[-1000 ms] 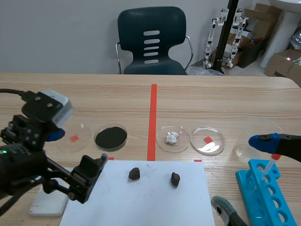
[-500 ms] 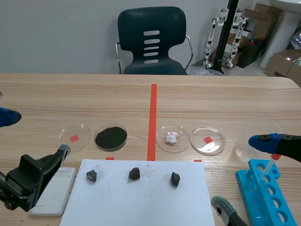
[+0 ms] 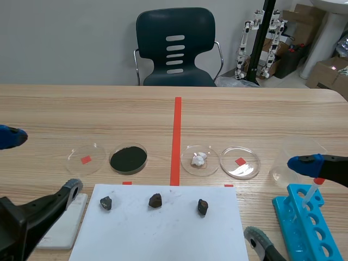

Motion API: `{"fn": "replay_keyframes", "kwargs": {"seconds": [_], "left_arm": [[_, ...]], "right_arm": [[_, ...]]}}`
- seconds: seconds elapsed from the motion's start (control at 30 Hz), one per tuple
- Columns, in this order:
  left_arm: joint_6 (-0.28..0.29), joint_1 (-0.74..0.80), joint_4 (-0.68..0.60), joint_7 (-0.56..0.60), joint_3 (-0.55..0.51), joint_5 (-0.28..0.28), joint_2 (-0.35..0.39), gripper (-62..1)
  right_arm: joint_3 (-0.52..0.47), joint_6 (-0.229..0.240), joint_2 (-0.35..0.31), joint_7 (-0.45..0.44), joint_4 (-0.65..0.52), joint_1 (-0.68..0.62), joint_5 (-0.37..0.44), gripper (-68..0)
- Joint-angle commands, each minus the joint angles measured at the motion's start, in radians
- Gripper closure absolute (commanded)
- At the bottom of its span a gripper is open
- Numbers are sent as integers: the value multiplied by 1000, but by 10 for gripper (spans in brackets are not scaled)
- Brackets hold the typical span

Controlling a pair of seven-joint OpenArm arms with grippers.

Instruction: Return to the home posture

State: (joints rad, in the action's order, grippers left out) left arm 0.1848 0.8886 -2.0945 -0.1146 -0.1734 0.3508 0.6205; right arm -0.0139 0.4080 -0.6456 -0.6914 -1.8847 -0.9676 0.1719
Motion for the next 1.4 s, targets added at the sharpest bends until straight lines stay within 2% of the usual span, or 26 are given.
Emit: {"fn": "replay_keyframes", "kwargs": {"seconds": [0.0, 0.07, 0.2, 1.37], "left_arm": [[16, -2, -11, 9, 1, 10, -5, -623], [28, -2, -11, 9, 1, 13, -5, -623], [29, -2, -11, -17, 1, 57, -5, -623], [29, -3, -11, -16, 1, 58, -5, -623]], "right_arm": [[-11, 1, -11, -15, -7, 2, 14, -621], [-11, 1, -11, -15, -7, 2, 14, -621], [-11, 1, -11, -15, -7, 2, 14, -621], [-11, 1, -11, -15, -7, 2, 14, -621]]}}
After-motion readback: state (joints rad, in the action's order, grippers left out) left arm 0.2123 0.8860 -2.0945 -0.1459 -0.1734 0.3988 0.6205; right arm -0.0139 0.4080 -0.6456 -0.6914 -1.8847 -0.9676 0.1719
